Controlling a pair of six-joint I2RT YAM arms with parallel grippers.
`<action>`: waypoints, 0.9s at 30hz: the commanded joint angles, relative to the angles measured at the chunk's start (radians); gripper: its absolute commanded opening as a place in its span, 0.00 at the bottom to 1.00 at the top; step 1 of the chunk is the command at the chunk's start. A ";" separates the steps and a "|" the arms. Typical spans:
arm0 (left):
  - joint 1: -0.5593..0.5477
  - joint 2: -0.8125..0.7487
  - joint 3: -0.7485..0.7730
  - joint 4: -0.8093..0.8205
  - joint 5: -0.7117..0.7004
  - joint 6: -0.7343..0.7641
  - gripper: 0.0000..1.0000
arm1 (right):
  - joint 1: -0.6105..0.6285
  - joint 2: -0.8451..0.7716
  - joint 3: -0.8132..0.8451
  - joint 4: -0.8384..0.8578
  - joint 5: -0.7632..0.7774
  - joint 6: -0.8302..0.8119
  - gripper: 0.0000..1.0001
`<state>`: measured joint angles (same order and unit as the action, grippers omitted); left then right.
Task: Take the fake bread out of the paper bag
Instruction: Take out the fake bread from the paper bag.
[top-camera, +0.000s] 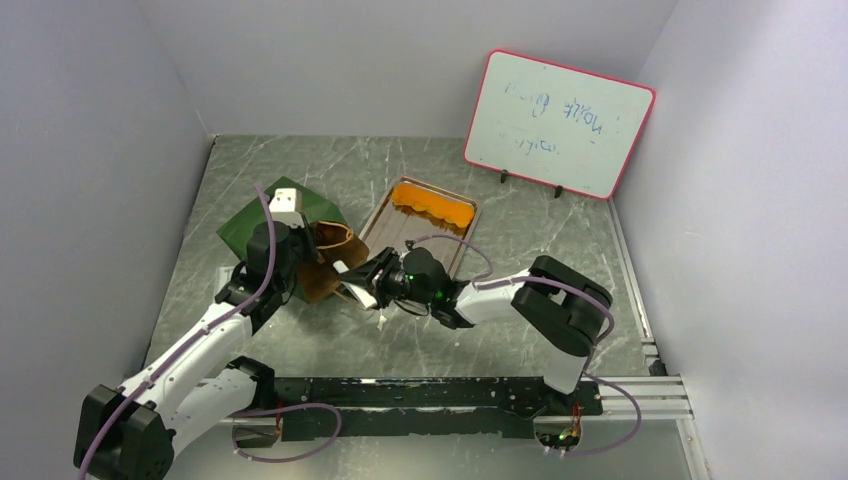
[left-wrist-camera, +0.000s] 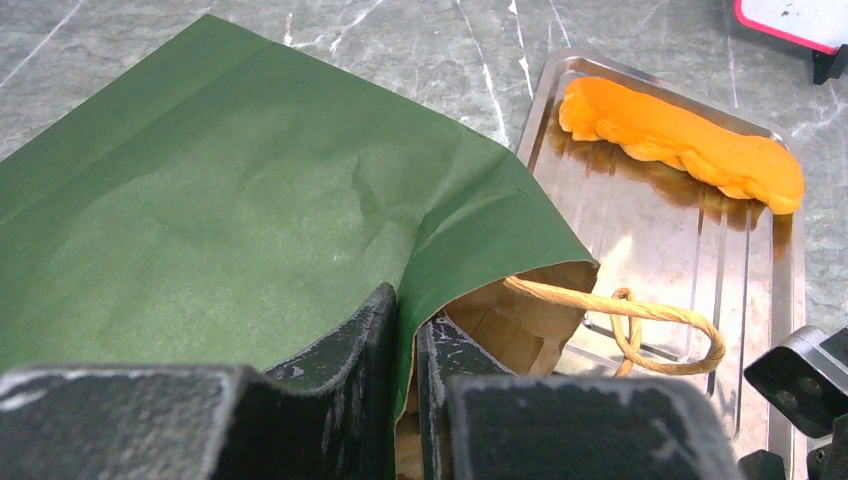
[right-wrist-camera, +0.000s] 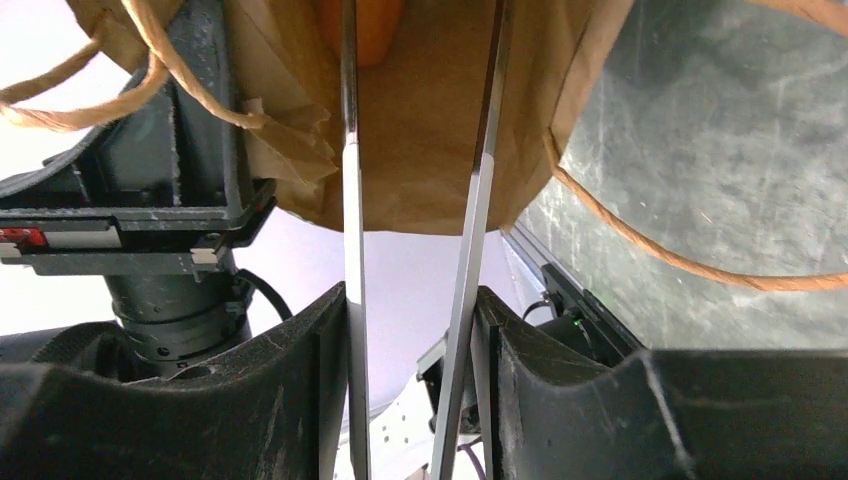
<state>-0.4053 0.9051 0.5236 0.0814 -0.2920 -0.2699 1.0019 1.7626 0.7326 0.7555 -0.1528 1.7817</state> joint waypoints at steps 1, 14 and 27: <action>0.006 0.000 -0.008 0.036 0.012 -0.004 0.07 | -0.008 0.022 0.039 0.109 -0.017 0.026 0.44; 0.006 0.015 -0.010 0.043 0.021 0.001 0.07 | -0.036 0.123 0.115 0.165 -0.033 0.030 0.46; 0.007 0.016 -0.010 0.037 0.019 -0.005 0.07 | -0.045 0.242 0.175 0.227 -0.096 0.064 0.23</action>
<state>-0.4053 0.9192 0.5110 0.0845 -0.2829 -0.2695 0.9615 1.9869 0.8860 0.9092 -0.2226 1.8240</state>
